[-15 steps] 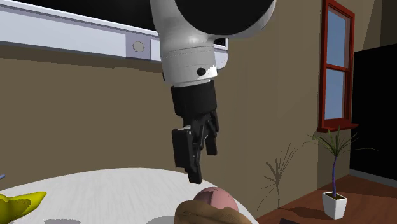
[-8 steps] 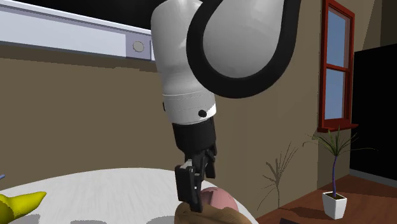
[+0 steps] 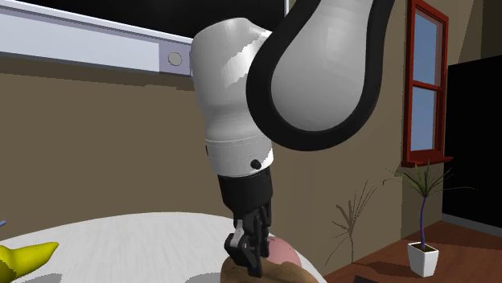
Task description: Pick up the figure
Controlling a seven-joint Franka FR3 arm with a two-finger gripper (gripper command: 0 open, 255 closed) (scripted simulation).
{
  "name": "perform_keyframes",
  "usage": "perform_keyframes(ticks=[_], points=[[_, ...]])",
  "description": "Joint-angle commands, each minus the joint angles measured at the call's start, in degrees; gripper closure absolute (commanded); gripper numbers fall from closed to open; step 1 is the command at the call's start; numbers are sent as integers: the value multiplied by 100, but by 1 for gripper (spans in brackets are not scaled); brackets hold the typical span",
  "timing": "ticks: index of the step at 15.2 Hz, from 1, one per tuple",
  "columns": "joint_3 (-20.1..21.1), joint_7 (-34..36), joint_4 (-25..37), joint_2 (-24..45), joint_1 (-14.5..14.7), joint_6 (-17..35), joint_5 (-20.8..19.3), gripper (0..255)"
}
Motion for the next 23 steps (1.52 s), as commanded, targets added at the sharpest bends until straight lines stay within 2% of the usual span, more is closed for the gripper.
perform_keyframes(ticks=[1, 7, 15, 23], points=[[-3, 4, -3, 6, -3, 3, -6, 255], [0, -4, 6, 7, 0, -5, 6, 255], [-15, -683, -32, -804, 187, -713, 731, 255], [-48, -1098, 58, -1434, 343, -1395, 1146, 255]])
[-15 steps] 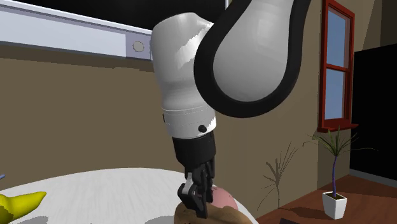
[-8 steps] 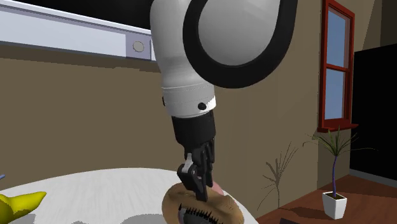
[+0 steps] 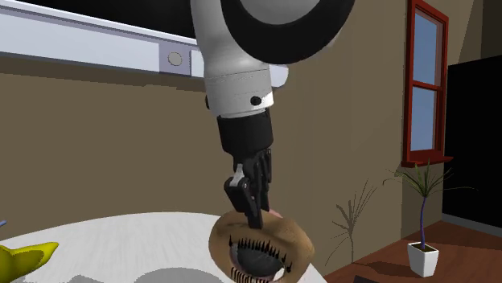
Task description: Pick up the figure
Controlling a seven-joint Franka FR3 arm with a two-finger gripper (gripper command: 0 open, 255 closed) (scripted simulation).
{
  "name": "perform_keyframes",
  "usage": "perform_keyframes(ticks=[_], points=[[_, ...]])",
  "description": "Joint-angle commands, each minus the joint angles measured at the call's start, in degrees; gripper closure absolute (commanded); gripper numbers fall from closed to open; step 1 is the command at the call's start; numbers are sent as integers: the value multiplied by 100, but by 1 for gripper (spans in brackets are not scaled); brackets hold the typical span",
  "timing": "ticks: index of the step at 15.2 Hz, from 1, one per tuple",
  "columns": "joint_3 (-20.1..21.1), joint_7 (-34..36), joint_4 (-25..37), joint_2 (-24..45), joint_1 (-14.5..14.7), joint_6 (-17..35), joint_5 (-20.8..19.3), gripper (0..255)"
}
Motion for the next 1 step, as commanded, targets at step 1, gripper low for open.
perform_keyframes(ticks=[1], points=[[-3, -30, 11, -51, 10, -53, 26, 255]])
